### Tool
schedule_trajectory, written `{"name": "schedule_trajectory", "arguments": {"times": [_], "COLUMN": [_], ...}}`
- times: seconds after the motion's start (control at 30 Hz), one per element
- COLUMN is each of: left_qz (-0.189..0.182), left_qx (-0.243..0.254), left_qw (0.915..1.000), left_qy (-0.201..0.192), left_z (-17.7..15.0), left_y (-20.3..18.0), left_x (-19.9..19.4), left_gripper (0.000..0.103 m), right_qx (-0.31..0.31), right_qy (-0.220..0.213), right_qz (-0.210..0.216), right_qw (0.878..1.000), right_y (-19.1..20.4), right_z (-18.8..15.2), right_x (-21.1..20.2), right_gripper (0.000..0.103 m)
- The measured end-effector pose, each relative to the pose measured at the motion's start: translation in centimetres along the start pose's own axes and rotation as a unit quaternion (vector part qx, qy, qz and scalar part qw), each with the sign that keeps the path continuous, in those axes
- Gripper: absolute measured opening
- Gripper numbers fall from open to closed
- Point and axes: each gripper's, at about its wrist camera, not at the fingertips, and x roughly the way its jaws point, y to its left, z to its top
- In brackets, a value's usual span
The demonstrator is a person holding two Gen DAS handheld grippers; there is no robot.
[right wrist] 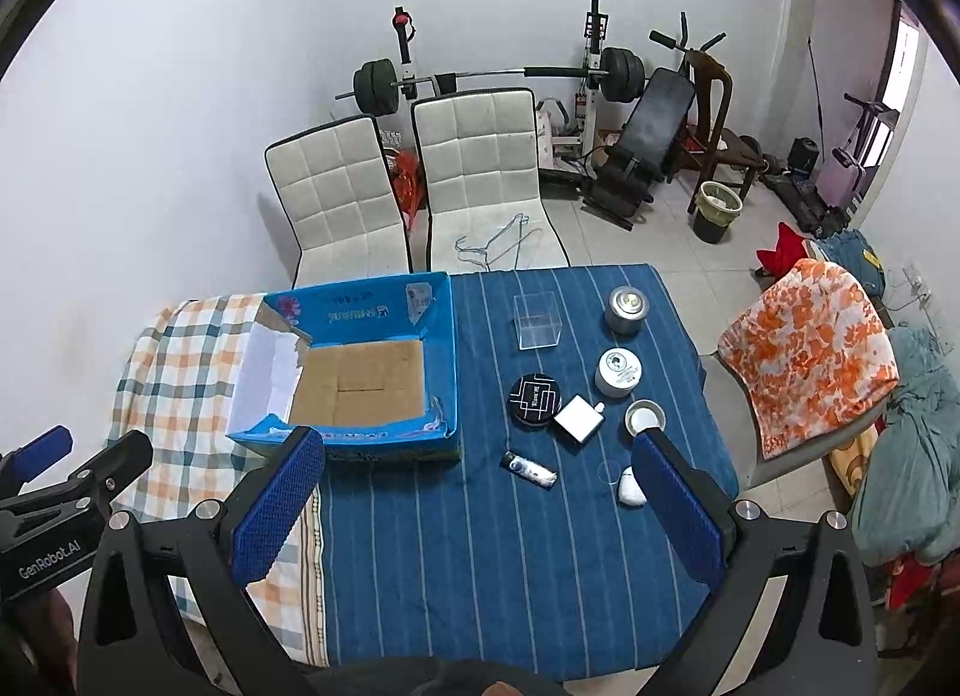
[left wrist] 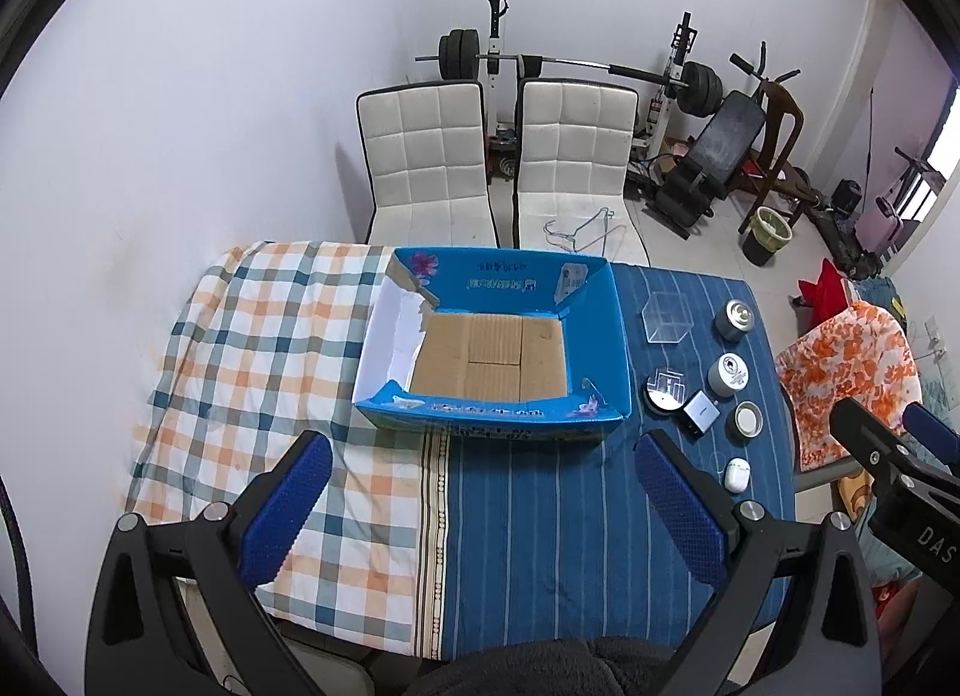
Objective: Organize rigid objects
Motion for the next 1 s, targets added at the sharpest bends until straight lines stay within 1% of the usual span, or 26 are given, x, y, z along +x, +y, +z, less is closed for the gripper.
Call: {"name": "schedule_trajectory", "arguments": {"times": [0.57, 0.63, 1.0], "left_qz": [0.003, 0.003, 0.006], "left_qx": [-0.002, -0.002, -0.001], "left_qw": [0.9999, 0.9999, 0.9999], "left_qy": [-0.01, -0.011, 0.013], "left_z": [0.2, 0.1, -1.2], "left_y": [0.1, 0.2, 0.0], "left_x": [-0.7, -0.8, 0.2], "left_gripper": [0.103, 0.103, 0.103], "right_qx": [0.0, 0.002, 0.001], "right_qy": [-0.005, -0.003, 0.013], "right_qz": [0.004, 0.007, 0.01], "right_qw": [1.0, 1.0, 1.0], "right_y": [1.3, 1.0, 0.6], "right_z": [0.3, 0.2, -0.7], "right_x": [-0.6, -0.6, 0.5], "right_gripper": [0.103, 0.103, 0.103]}}
